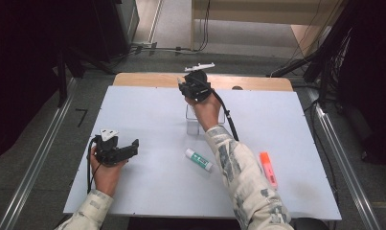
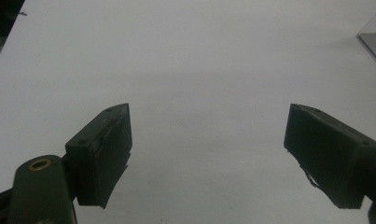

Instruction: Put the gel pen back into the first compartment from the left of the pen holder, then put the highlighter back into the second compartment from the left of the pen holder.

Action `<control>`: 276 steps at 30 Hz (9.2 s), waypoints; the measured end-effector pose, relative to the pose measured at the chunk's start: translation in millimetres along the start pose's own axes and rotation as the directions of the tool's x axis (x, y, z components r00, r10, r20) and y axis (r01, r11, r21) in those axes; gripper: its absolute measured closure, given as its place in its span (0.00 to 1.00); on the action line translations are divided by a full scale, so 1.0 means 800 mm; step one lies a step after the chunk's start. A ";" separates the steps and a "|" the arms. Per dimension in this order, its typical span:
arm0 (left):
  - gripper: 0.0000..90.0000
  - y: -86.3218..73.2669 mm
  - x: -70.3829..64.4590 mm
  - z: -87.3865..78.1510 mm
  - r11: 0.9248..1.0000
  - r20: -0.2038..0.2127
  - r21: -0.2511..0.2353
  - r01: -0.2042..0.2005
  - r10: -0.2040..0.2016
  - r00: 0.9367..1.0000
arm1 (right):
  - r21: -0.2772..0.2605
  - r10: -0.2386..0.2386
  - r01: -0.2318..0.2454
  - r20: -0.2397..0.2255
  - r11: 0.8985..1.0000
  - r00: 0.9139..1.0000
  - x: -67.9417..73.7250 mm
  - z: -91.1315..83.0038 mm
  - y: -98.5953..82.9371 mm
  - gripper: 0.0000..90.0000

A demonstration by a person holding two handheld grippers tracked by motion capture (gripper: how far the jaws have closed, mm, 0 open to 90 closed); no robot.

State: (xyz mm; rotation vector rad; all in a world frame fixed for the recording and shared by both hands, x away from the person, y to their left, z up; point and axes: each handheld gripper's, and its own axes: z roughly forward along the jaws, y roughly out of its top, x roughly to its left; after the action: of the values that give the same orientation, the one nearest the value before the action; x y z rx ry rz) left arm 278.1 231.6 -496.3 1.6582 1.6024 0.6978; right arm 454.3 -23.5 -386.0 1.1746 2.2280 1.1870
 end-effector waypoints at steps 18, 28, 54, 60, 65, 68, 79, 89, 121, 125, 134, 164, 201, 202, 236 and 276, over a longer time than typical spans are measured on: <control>0.18 -0.001 -0.001 0.001 1.000 -0.002 0.005 -0.003 0.003 1.000 | -0.022 -0.025 0.025 -0.026 0.999 0.999 -0.005 -0.032 -0.041 0.86; 0.18 -0.001 -0.002 0.002 1.000 -0.001 0.007 -0.004 0.004 1.000 | 0.005 -0.030 0.030 -0.045 1.000 0.999 -0.007 -0.035 -0.065 0.81; 0.17 -0.001 -0.003 0.002 1.000 -0.004 0.009 -0.007 0.007 1.000 | -0.032 -0.004 0.003 -0.043 0.999 0.999 -0.034 -0.078 -0.097 0.45; 0.17 -0.001 -0.003 0.002 1.000 -0.004 0.010 -0.008 0.008 1.000 | -0.043 -0.003 0.001 -0.037 0.999 0.999 -0.039 -0.095 -0.110 0.42; 0.17 -0.001 -0.003 0.002 1.000 -0.006 0.011 -0.009 0.009 1.000 | -0.052 0.015 -0.017 -0.033 0.998 0.999 -0.045 -0.109 -0.121 0.39; 0.17 -0.001 -0.004 0.003 1.000 -0.006 0.011 -0.010 0.010 1.000 | -0.049 0.020 -0.021 -0.022 0.999 1.000 -0.049 -0.114 -0.128 0.38; 0.17 -0.001 -0.004 0.003 1.000 -0.006 0.011 -0.006 0.006 1.000 | -0.037 0.031 -0.031 0.006 0.999 1.000 -0.063 -0.125 -0.151 0.37; 0.17 -0.001 -0.004 0.003 1.000 -0.007 0.012 -0.009 0.009 1.000 | -0.029 0.040 -0.040 0.030 0.999 0.999 -0.074 -0.139 -0.174 0.37; 0.17 0.000 -0.006 0.004 1.000 -0.002 0.014 -0.007 0.007 1.000 | -0.017 0.127 -0.126 0.143 0.992 0.982 -0.138 -0.181 -0.220 0.37; 0.17 0.000 -0.006 0.005 1.000 -0.003 0.013 -0.006 0.006 1.000 | -0.019 0.135 -0.133 0.156 0.991 0.978 -0.144 -0.186 -0.225 0.37; 0.17 0.000 -0.006 0.005 1.000 -0.004 0.015 -0.006 0.007 1.000 | -0.016 0.148 -0.147 0.182 0.989 0.972 -0.154 -0.199 -0.237 0.37; 0.17 0.000 -0.007 0.005 1.000 0.001 0.017 -0.009 0.009 1.000 | 0.029 0.183 -0.195 0.237 0.980 0.954 -0.160 -0.237 -0.295 0.37; 0.17 0.000 -0.007 0.004 1.000 -0.002 0.015 -0.004 0.004 1.000 | 0.084 0.145 -0.168 0.229 0.982 0.962 -0.153 -0.228 -0.311 0.39; 0.17 0.000 -0.007 0.004 1.000 -0.002 0.015 -0.003 0.003 1.000 | 0.084 0.145 -0.168 0.229 0.982 0.963 -0.153 -0.228 -0.311 0.39; 0.17 -0.001 -0.006 0.005 1.000 -0.005 0.019 -0.006 0.006 1.000 | 0.135 0.113 -0.149 0.244 0.980 0.963 -0.151 -0.217 -0.317 0.47; 0.17 -0.001 -0.006 0.005 1.000 -0.003 0.017 -0.006 0.006 1.000 | 0.180 0.090 -0.142 0.270 0.973 0.959 -0.146 -0.204 -0.321 0.68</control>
State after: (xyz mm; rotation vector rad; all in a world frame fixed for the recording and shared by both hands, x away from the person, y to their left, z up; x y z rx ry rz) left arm 280.3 226.2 -498.5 1.6751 1.6105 0.6923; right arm 291.3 -278.7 -505.9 1.4660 2.1365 0.8075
